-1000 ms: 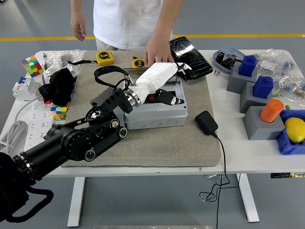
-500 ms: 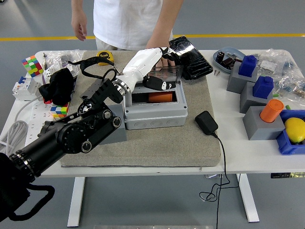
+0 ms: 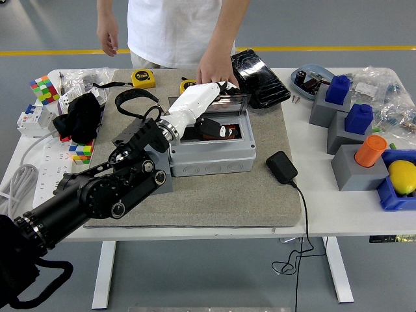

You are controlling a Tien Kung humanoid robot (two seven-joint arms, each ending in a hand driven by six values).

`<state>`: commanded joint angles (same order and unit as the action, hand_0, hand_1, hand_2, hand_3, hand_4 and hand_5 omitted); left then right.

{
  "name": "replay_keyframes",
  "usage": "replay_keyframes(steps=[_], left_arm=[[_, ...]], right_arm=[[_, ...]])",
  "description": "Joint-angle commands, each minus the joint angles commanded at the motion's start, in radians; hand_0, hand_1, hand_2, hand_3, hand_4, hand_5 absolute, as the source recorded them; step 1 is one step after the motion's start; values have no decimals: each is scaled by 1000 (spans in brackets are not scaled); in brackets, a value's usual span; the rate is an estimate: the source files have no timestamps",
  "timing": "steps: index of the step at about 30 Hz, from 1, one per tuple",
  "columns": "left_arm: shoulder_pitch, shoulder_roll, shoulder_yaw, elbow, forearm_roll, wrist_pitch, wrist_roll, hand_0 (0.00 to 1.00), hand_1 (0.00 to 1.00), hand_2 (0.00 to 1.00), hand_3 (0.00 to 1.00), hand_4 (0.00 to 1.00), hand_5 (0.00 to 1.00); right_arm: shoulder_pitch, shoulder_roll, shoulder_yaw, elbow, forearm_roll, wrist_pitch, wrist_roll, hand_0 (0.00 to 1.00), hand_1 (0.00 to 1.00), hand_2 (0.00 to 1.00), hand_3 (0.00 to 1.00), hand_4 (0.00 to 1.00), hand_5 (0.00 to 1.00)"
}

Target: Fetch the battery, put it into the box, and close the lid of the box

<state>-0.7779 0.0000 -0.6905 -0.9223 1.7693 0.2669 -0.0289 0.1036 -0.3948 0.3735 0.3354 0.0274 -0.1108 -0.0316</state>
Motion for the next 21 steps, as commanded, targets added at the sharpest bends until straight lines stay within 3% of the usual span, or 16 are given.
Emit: replay_keyframes(steps=[9, 11, 21], left_arm=[[69, 54, 11, -150, -15, -12, 31, 519, 608, 597, 729, 998, 187], [84, 66, 28, -175, -27, -16, 39, 464, 586, 580, 728, 998, 191], [144, 103, 56, -266, -61, -17, 41, 443, 573, 573, 727, 998, 210]], right_arm=[[-3, 0, -1, 1, -3, 0, 0, 567, 595, 570, 543, 916, 481], [-3, 0, 1, 1, -4, 1, 0, 566, 595, 570, 543, 917, 481], [-4, 0, 7, 2, -7, 0, 1, 569, 595, 570, 543, 916, 481]])
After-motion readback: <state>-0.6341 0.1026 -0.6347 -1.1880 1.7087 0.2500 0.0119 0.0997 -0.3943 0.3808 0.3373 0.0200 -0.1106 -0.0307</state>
